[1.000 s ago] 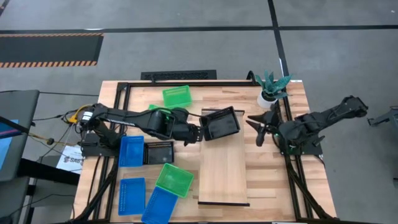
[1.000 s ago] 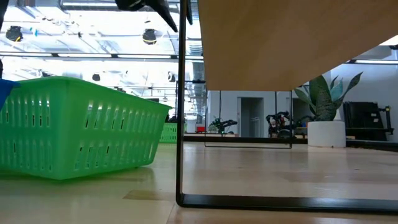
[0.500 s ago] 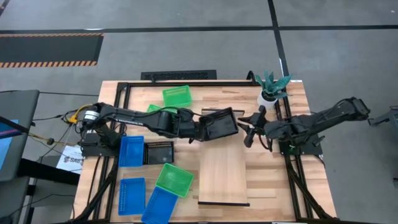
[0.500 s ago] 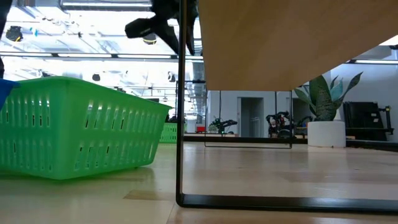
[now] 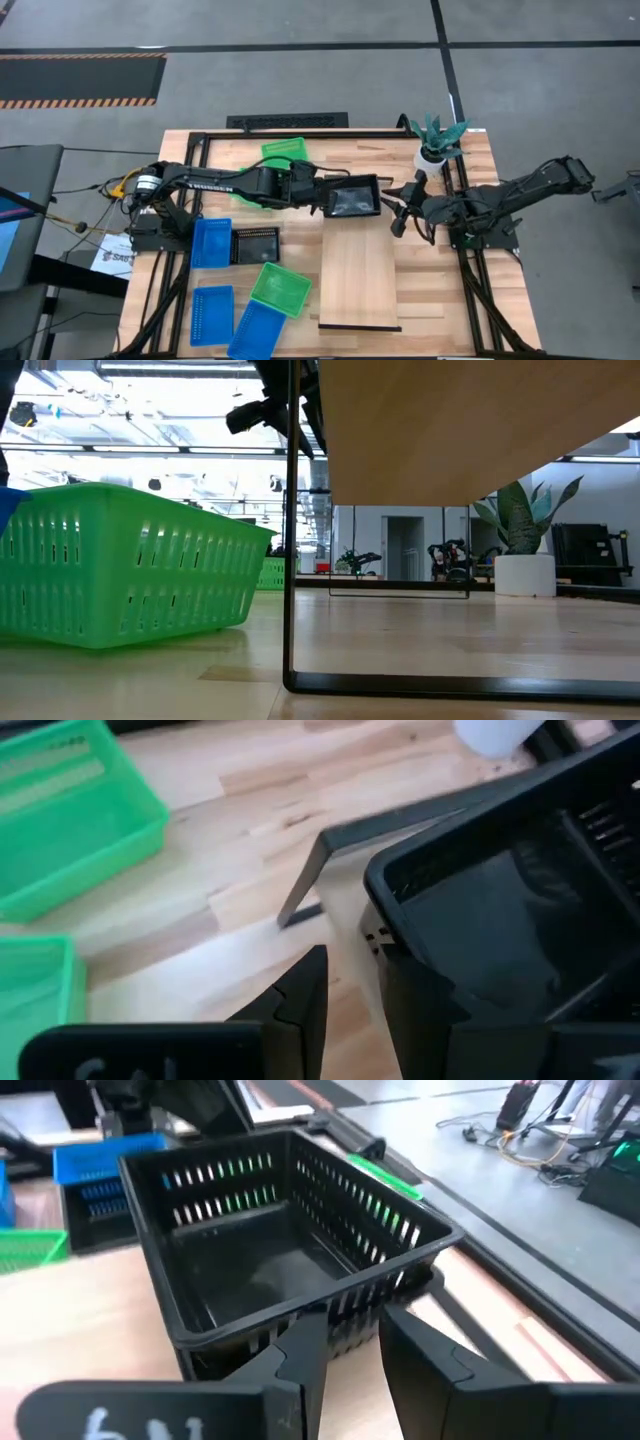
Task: Stack baskets on shelf by color
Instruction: Stack the top black bin into the black bin on the shelf
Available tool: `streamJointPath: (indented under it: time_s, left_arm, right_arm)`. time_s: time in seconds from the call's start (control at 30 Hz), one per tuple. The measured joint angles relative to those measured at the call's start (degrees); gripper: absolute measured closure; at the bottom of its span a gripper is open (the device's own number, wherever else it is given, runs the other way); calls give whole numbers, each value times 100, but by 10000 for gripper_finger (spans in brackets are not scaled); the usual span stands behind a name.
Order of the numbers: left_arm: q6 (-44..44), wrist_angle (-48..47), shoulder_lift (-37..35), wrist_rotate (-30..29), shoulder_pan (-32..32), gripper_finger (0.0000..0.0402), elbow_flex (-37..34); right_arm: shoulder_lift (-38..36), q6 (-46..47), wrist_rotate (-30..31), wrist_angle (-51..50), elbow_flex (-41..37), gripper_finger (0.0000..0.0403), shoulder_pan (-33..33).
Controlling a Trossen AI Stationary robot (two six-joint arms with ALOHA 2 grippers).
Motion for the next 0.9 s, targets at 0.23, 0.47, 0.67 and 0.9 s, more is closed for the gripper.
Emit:
streamJointPath:
  time_s: [0.23, 0.47, 0.67, 0.9]
  left_arm:
    - [277, 403, 0, -5, 103, 322, 0]
    - [476, 380, 0, -3, 93, 322, 2]
    - [605, 369, 0, -3, 90, 322, 2]
    - [758, 349, 2, 34, 90, 322, 2]
  right_arm:
    - [-422, 0, 261, -206, 0, 285, 17]
    - [-490, 261, 185, -629, 0, 285, 17]
    - [-392, 441, 466, -897, -2, 285, 49]
    - [-460, 457, 692, -651, 7, 285, 504]
